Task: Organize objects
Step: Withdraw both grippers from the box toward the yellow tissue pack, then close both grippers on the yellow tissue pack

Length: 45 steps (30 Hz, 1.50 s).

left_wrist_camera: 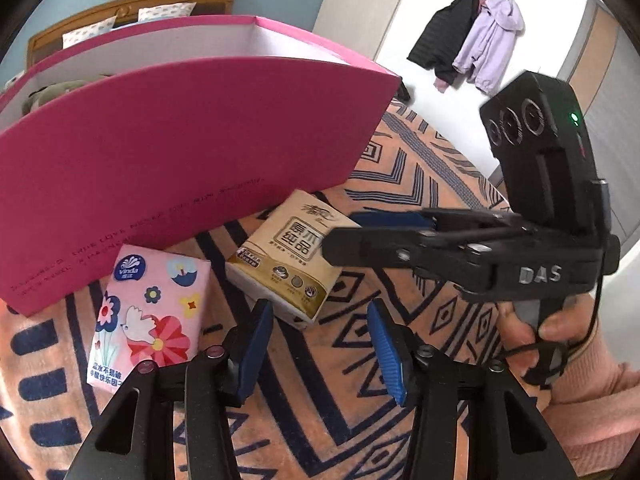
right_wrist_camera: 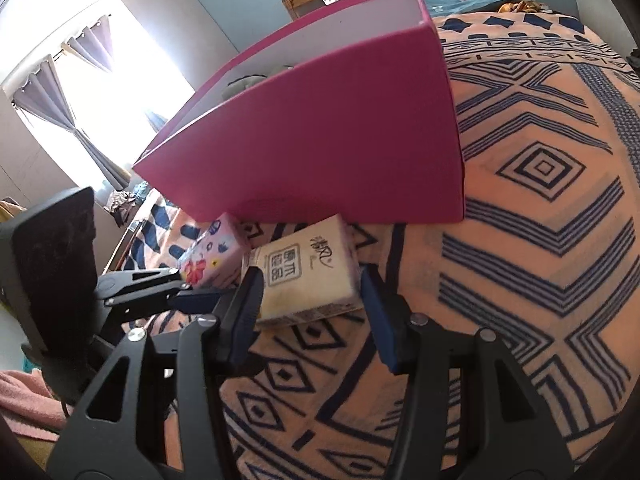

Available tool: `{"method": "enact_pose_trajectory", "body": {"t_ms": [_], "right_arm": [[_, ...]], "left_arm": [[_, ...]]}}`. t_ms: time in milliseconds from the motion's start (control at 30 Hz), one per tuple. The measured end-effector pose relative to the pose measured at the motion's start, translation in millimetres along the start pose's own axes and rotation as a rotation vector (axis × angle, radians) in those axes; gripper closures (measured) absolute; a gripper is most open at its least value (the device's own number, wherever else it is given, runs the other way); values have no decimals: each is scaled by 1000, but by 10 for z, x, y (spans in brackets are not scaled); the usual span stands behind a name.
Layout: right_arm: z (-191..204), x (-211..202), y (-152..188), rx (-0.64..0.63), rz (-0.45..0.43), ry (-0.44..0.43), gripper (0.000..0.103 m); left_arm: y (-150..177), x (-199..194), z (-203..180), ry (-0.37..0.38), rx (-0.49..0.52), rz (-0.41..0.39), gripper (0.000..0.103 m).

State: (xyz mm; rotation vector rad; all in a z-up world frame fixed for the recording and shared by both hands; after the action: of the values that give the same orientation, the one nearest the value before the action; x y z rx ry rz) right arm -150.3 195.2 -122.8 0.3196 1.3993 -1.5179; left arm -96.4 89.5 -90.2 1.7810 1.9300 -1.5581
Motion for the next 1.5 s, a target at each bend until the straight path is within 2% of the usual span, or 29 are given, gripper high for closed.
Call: {"method": "enact_pose_trajectory", "body": {"t_ms": [267, 400, 567, 667, 900, 1000, 1500], "right_arm": [[-20, -168, 227, 38, 22, -35, 50], [-43, -246, 325, 25, 25, -1, 50], [-138, -240, 287, 58, -4, 22, 50], [-84, -165, 255, 57, -9, 24, 50], [-65, -94, 201, 62, -3, 15, 50], [-44, -82, 203, 53, -1, 22, 60], [-13, -135, 255, 43, -12, 37, 60]], "left_arm": [[58, -10, -63, 48, 12, 22, 54], [57, -43, -70, 53, 12, 17, 54], [35, -64, -10, 34, -20, 3, 54], [30, -78, 40, 35, -40, -4, 65], [34, -45, 65, 31, -50, -4, 65], [38, -16, 41, 30, -47, -5, 65], [12, -31, 2, 28, -42, -31, 65]]}}
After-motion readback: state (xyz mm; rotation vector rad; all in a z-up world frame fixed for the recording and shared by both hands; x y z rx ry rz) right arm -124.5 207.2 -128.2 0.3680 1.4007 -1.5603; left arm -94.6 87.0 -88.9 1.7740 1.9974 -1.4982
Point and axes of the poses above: each gripper's, at about its wrist camera, not at the fingertips, and x roughly the way its jaws point, z to its left, y to its underside, the point moved 4 cm from there along x, roughly the way its jaws point, and after that the axes turned 15 degrees about y, right-handed, at the moved point
